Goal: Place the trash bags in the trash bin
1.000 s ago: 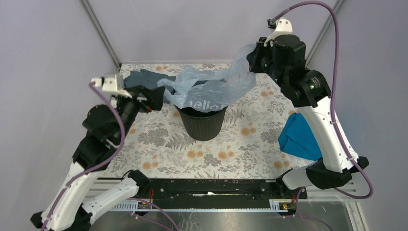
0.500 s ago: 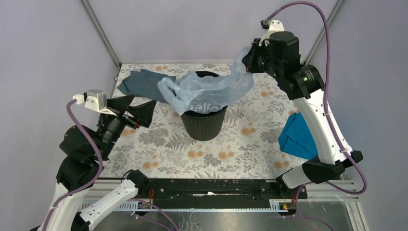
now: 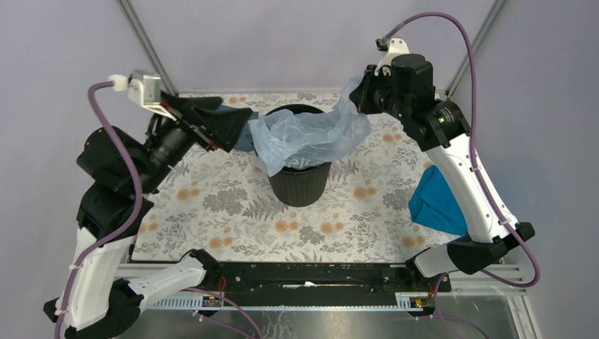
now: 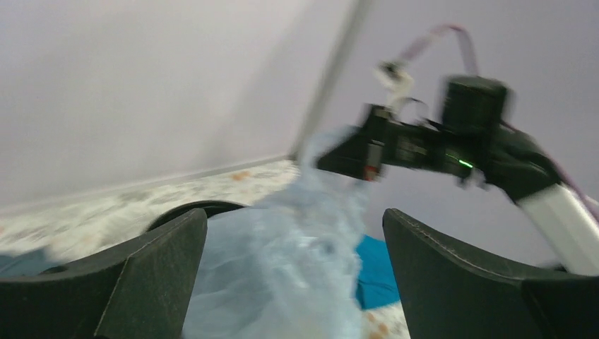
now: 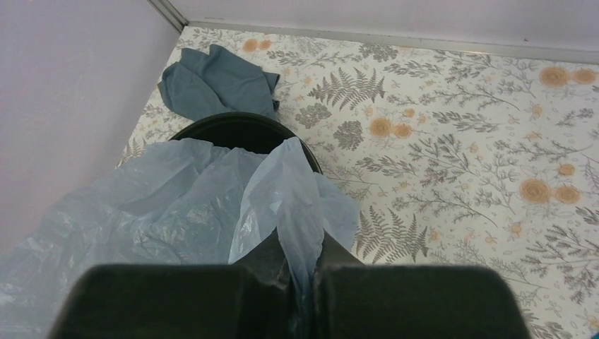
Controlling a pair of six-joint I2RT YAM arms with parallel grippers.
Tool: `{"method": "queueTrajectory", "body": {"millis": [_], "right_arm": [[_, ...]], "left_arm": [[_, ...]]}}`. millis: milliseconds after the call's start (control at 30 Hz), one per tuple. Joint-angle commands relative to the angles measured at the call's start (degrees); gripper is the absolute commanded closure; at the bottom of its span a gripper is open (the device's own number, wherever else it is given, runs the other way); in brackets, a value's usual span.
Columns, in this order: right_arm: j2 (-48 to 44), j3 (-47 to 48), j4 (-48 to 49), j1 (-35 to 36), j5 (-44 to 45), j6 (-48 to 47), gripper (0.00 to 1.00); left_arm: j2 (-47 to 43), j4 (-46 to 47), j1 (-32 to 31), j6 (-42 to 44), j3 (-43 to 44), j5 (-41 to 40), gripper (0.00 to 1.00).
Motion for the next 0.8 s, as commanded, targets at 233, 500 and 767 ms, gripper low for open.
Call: {"method": "queueTrajectory", "body": {"millis": [233, 500, 767], "right_arm": [[-4.72, -2.83, 3.99, -0.28, -0.84, -0.69, 1.00], [-3.61, -1.34, 3.82, -0.25, -4.28, -0.56, 1.00], [-1.94, 0.26, 4.28, -0.25, -6.60, -0.07, 1.00]], "left_arm": [[12.62, -12.34, 1.93, 2.90, 5.14, -21.02, 0.22], [21.73, -5.90, 8.74, -1.00, -3.23, -0.41, 0.64], [25.66, 4.21, 7.83, -5.94, -15.44, 10.19, 0.75]]}}
